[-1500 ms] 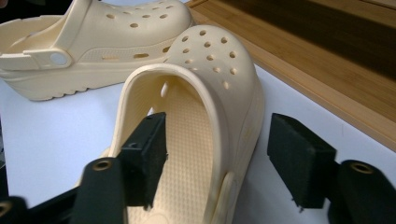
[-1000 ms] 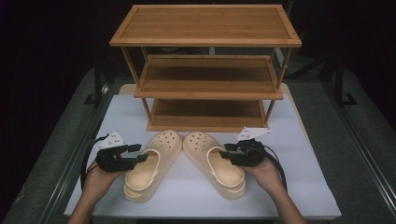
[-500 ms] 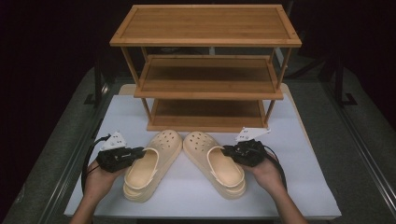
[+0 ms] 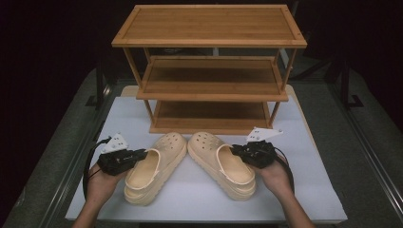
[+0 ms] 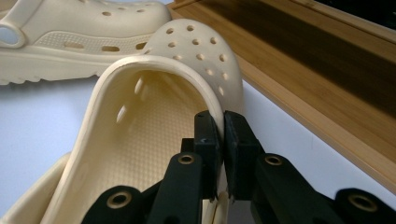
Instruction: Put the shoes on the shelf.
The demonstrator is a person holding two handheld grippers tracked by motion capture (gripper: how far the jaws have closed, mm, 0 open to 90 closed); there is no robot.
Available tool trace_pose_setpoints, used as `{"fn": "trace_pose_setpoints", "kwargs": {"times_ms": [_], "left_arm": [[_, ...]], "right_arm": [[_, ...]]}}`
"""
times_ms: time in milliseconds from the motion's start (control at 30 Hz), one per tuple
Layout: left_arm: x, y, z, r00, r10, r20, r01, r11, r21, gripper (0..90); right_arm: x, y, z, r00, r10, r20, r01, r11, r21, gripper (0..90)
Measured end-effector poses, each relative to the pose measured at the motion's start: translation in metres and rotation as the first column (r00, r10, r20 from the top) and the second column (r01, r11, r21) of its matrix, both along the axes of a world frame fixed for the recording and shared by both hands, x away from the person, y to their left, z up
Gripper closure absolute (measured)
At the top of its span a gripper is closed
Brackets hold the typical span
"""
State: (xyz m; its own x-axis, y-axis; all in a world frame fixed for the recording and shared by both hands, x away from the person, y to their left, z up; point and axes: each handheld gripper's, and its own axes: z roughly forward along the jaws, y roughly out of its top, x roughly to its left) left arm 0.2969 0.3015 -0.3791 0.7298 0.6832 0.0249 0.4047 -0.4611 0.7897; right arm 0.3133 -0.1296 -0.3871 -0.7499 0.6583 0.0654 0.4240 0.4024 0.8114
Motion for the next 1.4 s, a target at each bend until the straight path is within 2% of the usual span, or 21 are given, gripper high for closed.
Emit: {"fn": "trace_pose_setpoints", "kwargs": {"times_ms": [367, 633, 833, 967, 1167, 1200, 1233, 1400], "left_arm": [[0.000, -0.002, 0.004, 1.0000, -0.003, 0.003, 0.003, 0.9999, -0.010, 83.4], [0.010, -0.010, 0.016, 0.9995, 0.009, 0.030, -0.008, 0.9997, -0.025, 83.4], [0.030, -0.025, 0.025, 0.9985, 0.017, 0.053, -0.014, 0.9988, -0.047, 83.4], [0.045, -0.035, 0.027, 0.9982, 0.017, 0.057, -0.015, 0.9990, -0.043, 83.4], [0.071, -0.048, 0.025, 0.9981, 0.030, 0.054, -0.028, 0.9986, -0.044, 83.4], [0.074, -0.049, 0.024, 0.9980, 0.034, 0.053, -0.032, 0.9984, -0.046, 83.4], [0.078, -0.051, 0.023, 0.9979, 0.036, 0.054, -0.033, 0.9985, -0.043, 83.4], [0.102, -0.060, 0.017, 0.9959, 0.066, 0.061, -0.064, 0.9969, -0.046, 83.4]], "right_arm": [[-0.001, -0.002, 0.002, 1.0000, -0.004, 0.004, 0.004, 1.000, 0.001, 84.3], [0.002, -0.013, 0.011, 0.9982, -0.055, 0.024, 0.055, 0.998, 0.012, 84.2], [0.016, -0.021, 0.016, 0.9957, -0.086, 0.034, 0.086, 0.996, 0.009, 84.3], [0.029, -0.026, 0.019, 0.9932, -0.109, 0.040, 0.109, 0.994, 0.008, 84.2], [0.050, -0.029, 0.020, 0.9885, -0.146, 0.042, 0.145, 0.989, 0.009, 84.2], [0.058, -0.030, 0.019, 0.9867, -0.157, 0.043, 0.157, 0.988, 0.004, 84.2], [0.058, -0.030, 0.019, 0.9867, -0.157, 0.043, 0.157, 0.988, 0.004, 84.2], [0.079, -0.029, 0.015, 0.9815, -0.189, 0.034, 0.189, 0.982, -0.001, 84.2]]}}
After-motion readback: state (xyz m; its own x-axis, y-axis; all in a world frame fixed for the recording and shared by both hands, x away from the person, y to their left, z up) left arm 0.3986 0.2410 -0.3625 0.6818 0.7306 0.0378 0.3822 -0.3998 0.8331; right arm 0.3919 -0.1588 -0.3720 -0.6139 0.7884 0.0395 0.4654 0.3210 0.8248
